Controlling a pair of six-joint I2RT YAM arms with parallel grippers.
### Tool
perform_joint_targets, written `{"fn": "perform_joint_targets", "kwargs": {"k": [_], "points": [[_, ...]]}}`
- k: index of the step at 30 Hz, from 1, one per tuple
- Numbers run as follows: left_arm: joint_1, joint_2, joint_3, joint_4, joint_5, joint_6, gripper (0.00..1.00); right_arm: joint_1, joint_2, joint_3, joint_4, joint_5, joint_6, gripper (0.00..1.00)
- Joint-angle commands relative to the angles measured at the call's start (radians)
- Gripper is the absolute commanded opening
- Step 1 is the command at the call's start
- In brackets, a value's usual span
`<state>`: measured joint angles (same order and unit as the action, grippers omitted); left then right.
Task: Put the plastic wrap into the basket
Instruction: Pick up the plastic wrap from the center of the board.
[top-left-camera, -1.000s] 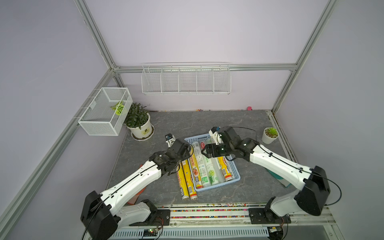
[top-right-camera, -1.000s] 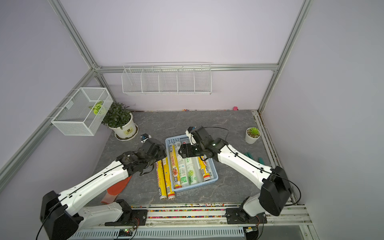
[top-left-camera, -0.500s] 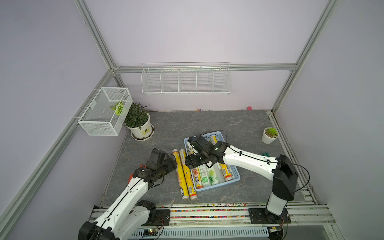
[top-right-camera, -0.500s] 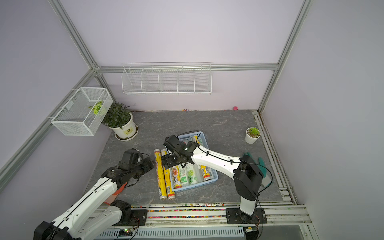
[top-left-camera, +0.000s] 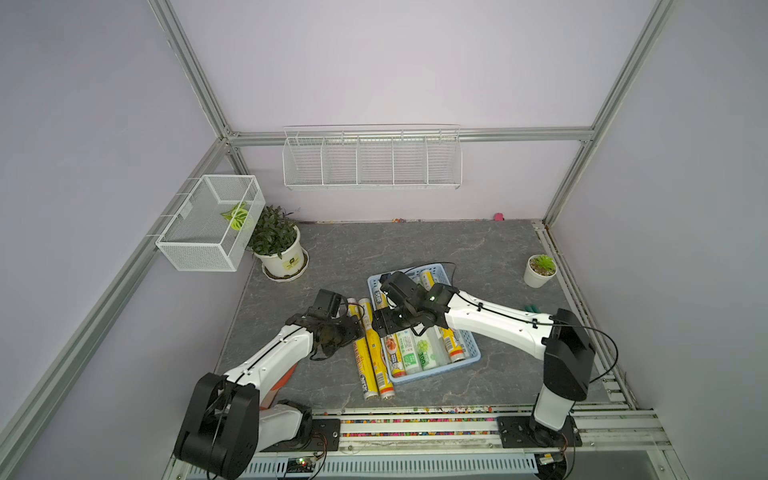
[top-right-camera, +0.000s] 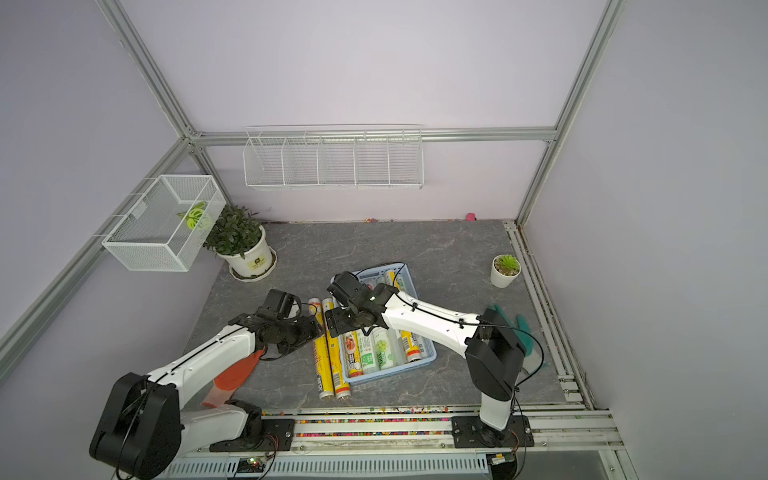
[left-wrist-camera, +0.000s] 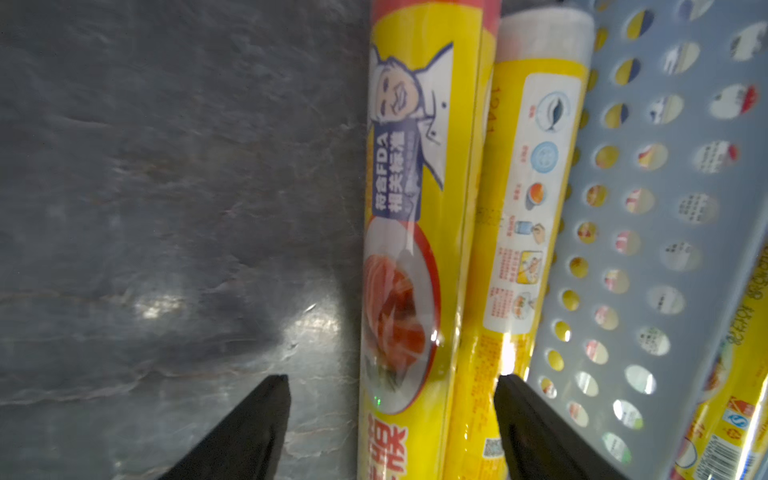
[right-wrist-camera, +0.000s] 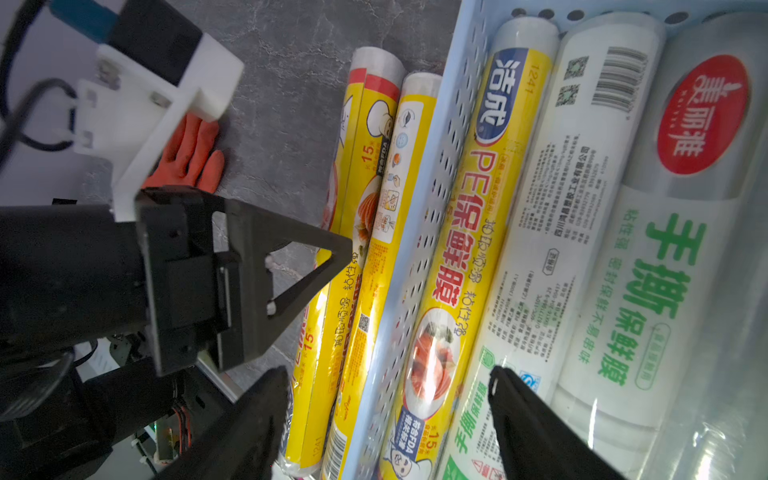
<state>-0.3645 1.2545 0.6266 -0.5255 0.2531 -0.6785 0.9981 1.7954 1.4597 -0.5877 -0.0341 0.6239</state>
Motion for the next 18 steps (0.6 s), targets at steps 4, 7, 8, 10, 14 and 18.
{"fn": "perform_joint_targets", "kwargs": {"k": [4,7,8,10,14,18], "points": [[0.006,0.057,0.034,-0.003,0.024,0.034,0.84,-0.004,0.031,-0.01,-0.013,0.002,0.02,0.81],[0.006,0.084,0.046,-0.03,-0.009,0.041,0.81,-0.003,0.026,-0.029,0.011,0.006,0.036,0.82],[0.006,0.102,0.053,-0.048,-0.025,0.046,0.8,-0.004,0.02,-0.041,0.023,0.008,0.041,0.83],[0.005,0.134,0.064,-0.069,-0.047,0.042,0.78,-0.005,0.013,-0.054,0.036,0.012,0.041,0.83],[-0.009,0.183,0.086,-0.09,-0.076,0.036,0.75,-0.006,0.001,-0.074,0.048,0.027,0.05,0.9],[-0.028,0.21,0.111,-0.128,-0.148,0.021,0.75,-0.008,-0.007,-0.092,0.058,0.031,0.051,0.94]]}}
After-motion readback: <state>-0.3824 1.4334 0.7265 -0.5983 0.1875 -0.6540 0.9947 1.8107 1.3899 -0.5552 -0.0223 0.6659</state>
